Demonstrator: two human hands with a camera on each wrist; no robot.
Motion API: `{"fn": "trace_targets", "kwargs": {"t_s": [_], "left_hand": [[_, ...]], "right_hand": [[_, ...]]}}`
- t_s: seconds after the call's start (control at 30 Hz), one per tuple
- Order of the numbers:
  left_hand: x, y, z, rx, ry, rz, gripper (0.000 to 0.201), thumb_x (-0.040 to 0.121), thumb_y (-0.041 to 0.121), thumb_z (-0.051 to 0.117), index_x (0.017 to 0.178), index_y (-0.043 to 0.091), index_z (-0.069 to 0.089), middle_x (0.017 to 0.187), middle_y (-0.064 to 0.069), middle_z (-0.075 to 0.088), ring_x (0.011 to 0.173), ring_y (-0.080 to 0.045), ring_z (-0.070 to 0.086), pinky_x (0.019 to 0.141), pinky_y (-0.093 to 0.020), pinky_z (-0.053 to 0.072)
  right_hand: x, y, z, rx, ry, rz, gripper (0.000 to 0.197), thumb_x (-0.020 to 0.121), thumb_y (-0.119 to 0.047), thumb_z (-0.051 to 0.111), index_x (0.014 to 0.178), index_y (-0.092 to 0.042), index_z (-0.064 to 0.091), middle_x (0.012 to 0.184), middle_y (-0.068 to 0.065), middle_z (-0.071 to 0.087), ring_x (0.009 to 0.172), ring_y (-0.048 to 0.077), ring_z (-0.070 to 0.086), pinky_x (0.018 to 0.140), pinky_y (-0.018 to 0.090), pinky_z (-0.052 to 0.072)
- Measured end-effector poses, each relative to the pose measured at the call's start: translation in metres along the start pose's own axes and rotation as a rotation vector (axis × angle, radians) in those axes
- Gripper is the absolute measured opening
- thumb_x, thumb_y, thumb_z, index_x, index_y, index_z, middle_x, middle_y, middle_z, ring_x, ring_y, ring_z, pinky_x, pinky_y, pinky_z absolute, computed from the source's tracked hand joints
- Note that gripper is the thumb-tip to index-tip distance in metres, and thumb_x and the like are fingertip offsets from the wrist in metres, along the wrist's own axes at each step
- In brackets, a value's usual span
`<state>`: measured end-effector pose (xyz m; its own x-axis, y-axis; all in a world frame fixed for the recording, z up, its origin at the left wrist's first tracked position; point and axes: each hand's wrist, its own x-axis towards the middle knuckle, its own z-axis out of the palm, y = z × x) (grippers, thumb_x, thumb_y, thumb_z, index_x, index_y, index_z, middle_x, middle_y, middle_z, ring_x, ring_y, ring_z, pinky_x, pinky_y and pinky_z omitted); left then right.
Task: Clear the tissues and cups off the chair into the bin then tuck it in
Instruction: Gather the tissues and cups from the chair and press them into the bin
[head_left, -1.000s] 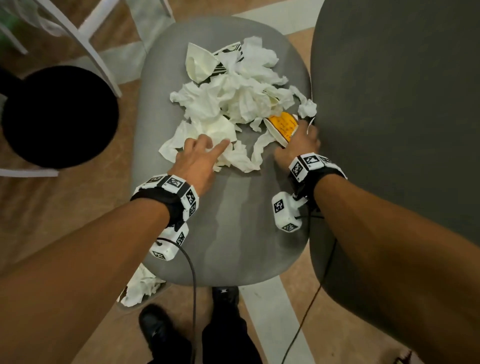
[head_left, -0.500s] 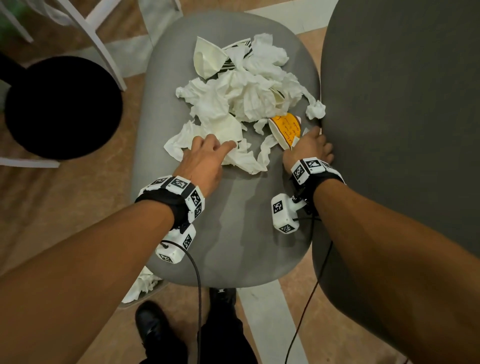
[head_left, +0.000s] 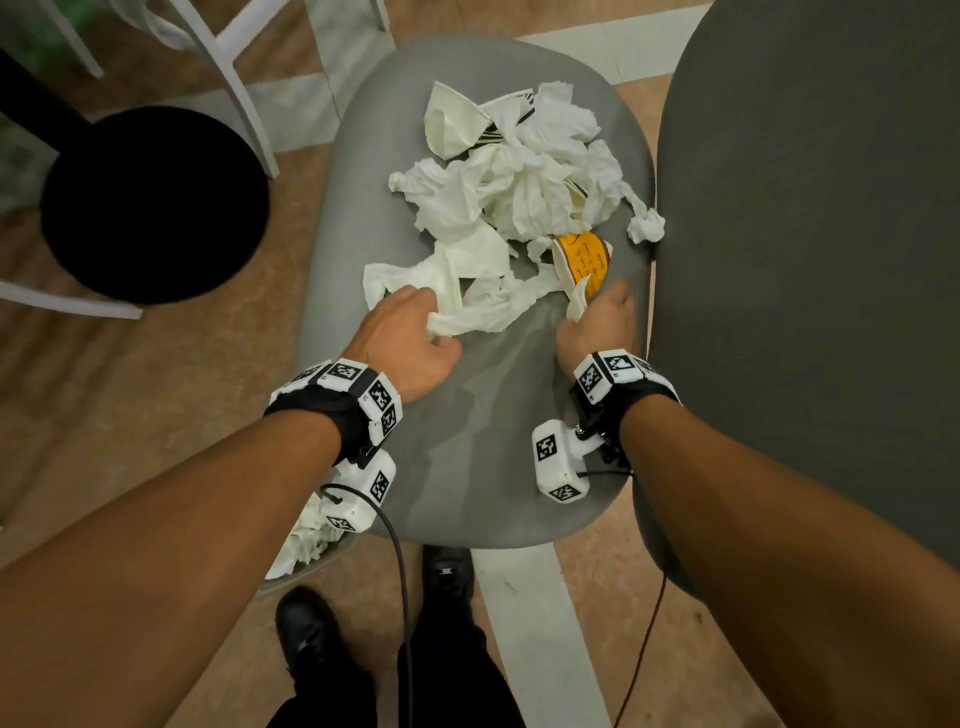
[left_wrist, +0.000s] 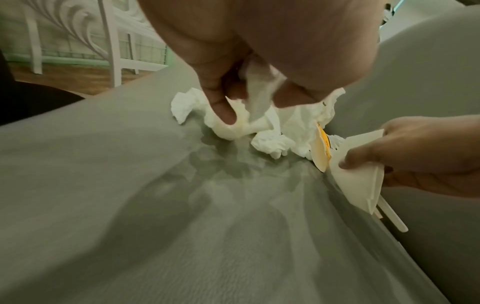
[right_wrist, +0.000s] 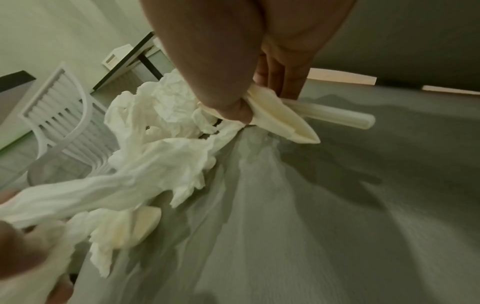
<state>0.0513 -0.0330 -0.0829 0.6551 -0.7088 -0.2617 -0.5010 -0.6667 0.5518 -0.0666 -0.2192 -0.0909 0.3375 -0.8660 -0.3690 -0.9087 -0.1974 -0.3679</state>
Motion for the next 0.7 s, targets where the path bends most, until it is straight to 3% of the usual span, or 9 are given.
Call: {"fn": "trace_targets", "kwargs": {"t_s": [0.1, 0.17, 0.23, 0.3, 0.37, 0.43, 0.5, 0.6, 0.7], "left_hand": [[-0.016, -0.013, -0.008, 0.011, -0.020, -0.046, 0.033, 0.084, 0.037, 0.061, 0.066, 0.010, 0.056, 0.072, -0.005, 0.059, 0.072, -0.027, 0.056, 0.064, -0.032, 0.043], [-0.026, -0.023, -0.013, -0.033, -0.015, -0.101, 0.020, 0.084, 0.020, 0.059, 0.068, 0.008, 0.058, 0.072, -0.008, 0.062, 0.075, -0.033, 0.061, 0.064, -0.034, 0.047], [-0.040, -0.035, -0.018, -0.122, 0.036, -0.185, 0.006, 0.081, 0.007, 0.056, 0.087, 0.009, 0.058, 0.083, -0.010, 0.063, 0.078, -0.032, 0.060, 0.066, -0.035, 0.047], [-0.052, -0.047, -0.019, -0.192, 0.047, -0.258, 0.031, 0.082, 0.004, 0.053, 0.111, 0.015, 0.048, 0.101, -0.009, 0.057, 0.080, -0.029, 0.058, 0.069, -0.034, 0.045], [-0.070, -0.065, -0.020, -0.185, 0.014, -0.244, 0.048, 0.083, 0.001, 0.050, 0.124, 0.028, 0.049, 0.117, -0.007, 0.056, 0.091, -0.028, 0.061, 0.080, -0.037, 0.050], [-0.088, -0.082, -0.025, -0.177, -0.031, -0.233, 0.038, 0.085, 0.003, 0.048, 0.103, 0.031, 0.066, 0.108, -0.007, 0.068, 0.093, -0.029, 0.065, 0.084, -0.040, 0.054], [-0.106, -0.097, -0.030, -0.164, -0.055, -0.275, 0.027, 0.087, 0.007, 0.047, 0.074, 0.022, 0.066, 0.083, -0.011, 0.072, 0.076, -0.033, 0.066, 0.070, -0.038, 0.054], [-0.133, -0.121, -0.036, -0.220, -0.052, -0.345, 0.023, 0.088, 0.013, 0.047, 0.072, 0.010, 0.063, 0.075, -0.013, 0.068, 0.070, -0.033, 0.062, 0.063, -0.037, 0.048], [-0.160, -0.149, -0.040, -0.286, -0.032, -0.455, 0.029, 0.088, 0.027, 0.047, 0.079, 0.004, 0.062, 0.076, -0.016, 0.066, 0.070, -0.032, 0.060, 0.063, -0.040, 0.048]], "right_hand": [[-0.024, -0.007, 0.003, 0.030, -0.031, -0.029, 0.066, 0.090, -0.014, 0.063, 0.145, 0.000, 0.029, 0.141, 0.018, 0.042, 0.123, 0.038, 0.050, 0.096, 0.041, 0.044], [-0.039, -0.012, 0.005, 0.048, -0.051, -0.055, 0.070, 0.090, -0.014, 0.063, 0.148, 0.000, 0.026, 0.143, 0.018, 0.040, 0.127, 0.038, 0.047, 0.100, 0.041, 0.042], [-0.060, -0.020, 0.011, 0.071, -0.076, -0.097, 0.075, 0.089, -0.013, 0.064, 0.150, -0.001, 0.023, 0.144, 0.018, 0.039, 0.128, 0.036, 0.046, 0.104, 0.040, 0.040], [-0.075, -0.026, 0.018, 0.093, -0.093, -0.128, 0.075, 0.087, -0.015, 0.065, 0.149, -0.002, 0.024, 0.143, 0.016, 0.041, 0.126, 0.034, 0.049, 0.103, 0.037, 0.042], [-0.095, -0.033, 0.025, 0.094, -0.108, -0.188, 0.068, 0.087, -0.016, 0.066, 0.144, -0.002, 0.032, 0.139, 0.013, 0.046, 0.122, 0.030, 0.051, 0.093, 0.026, 0.041], [-0.119, -0.044, 0.033, 0.107, -0.109, -0.277, 0.058, 0.086, -0.018, 0.066, 0.136, -0.003, 0.040, 0.124, 0.007, 0.050, 0.111, 0.025, 0.054, 0.079, 0.016, 0.032], [-0.146, -0.056, 0.045, 0.154, -0.118, -0.347, 0.064, 0.085, -0.019, 0.067, 0.141, -0.006, 0.037, 0.116, 0.002, 0.050, 0.101, 0.016, 0.051, 0.082, 0.020, 0.036], [-0.193, -0.075, 0.072, 0.181, -0.200, -0.453, 0.071, 0.086, -0.020, 0.067, 0.147, -0.008, 0.033, 0.115, -0.001, 0.053, 0.100, 0.009, 0.046, 0.092, 0.022, 0.040], [-0.237, -0.093, 0.109, 0.155, -0.355, -0.523, 0.068, 0.086, -0.024, 0.068, 0.146, -0.011, 0.038, 0.112, -0.002, 0.060, 0.098, 0.012, 0.056, 0.085, 0.018, 0.039]]}}
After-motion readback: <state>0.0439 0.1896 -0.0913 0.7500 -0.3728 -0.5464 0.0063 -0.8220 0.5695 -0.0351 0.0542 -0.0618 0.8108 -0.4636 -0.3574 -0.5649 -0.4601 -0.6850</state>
